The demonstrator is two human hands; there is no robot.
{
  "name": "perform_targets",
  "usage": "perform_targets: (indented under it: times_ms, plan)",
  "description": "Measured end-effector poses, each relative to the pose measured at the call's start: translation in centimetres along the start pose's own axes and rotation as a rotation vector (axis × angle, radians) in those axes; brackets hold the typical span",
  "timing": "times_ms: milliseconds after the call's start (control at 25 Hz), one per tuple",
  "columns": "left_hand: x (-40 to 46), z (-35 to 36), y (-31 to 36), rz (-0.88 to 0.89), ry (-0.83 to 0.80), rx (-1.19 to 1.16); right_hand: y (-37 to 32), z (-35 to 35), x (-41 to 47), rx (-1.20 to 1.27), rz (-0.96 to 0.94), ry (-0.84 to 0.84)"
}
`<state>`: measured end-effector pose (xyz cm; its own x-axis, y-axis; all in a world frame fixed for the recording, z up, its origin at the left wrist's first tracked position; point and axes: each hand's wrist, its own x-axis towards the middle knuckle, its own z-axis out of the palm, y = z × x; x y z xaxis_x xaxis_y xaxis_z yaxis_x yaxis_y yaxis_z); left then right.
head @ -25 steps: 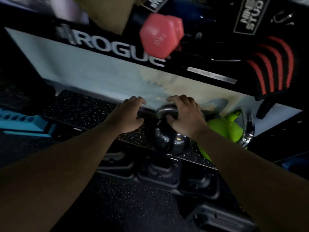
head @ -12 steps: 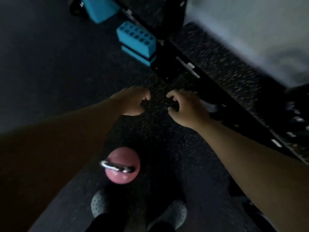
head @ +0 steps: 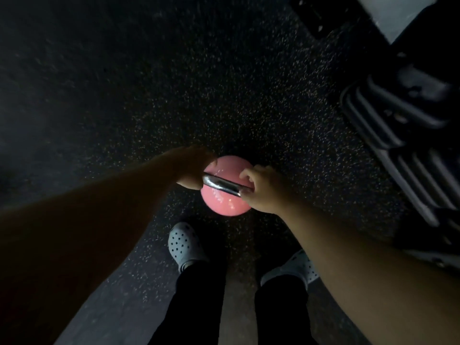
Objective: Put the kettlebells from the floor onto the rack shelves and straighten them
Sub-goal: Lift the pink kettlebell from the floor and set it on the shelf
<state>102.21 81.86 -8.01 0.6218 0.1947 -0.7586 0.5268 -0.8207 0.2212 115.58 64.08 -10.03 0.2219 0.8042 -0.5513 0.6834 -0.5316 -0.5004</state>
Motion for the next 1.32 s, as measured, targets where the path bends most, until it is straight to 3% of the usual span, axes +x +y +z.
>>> perform_targets:
  times_ms: [280, 400, 520, 720, 960, 1320]
  plan:
    - [5.0, 6.2, -0.4, 0.149, -0.015, -0.049, 1.3, 5.1, 2.3, 0.12, 0.173, -0.06]
    - [4.7, 5.3, 0.3, 0.162, -0.056, -0.036, 0.8, 4.5, 1.8, 0.119, 0.181, -0.101]
    - [2.8, 2.3, 1.9, 0.172, -0.045, -0.075, -0.5, 1.7, 0.0, 0.174, 0.201, -0.019]
    - [-0.2, -6.5, 6.4, 0.243, 0.091, -0.113, -1.3, -7.9, -4.5, 0.193, 0.213, 0.129]
    - [-1.9, -19.6, 13.0, 0.405, 0.268, 0.067, -0.8, -19.8, -8.3, 0.182, 0.25, 0.354]
    - [2.8, -41.1, 27.7, 0.63, 0.495, 0.291, 7.0, -40.4, -10.7, 0.049, 0.319, 0.754]
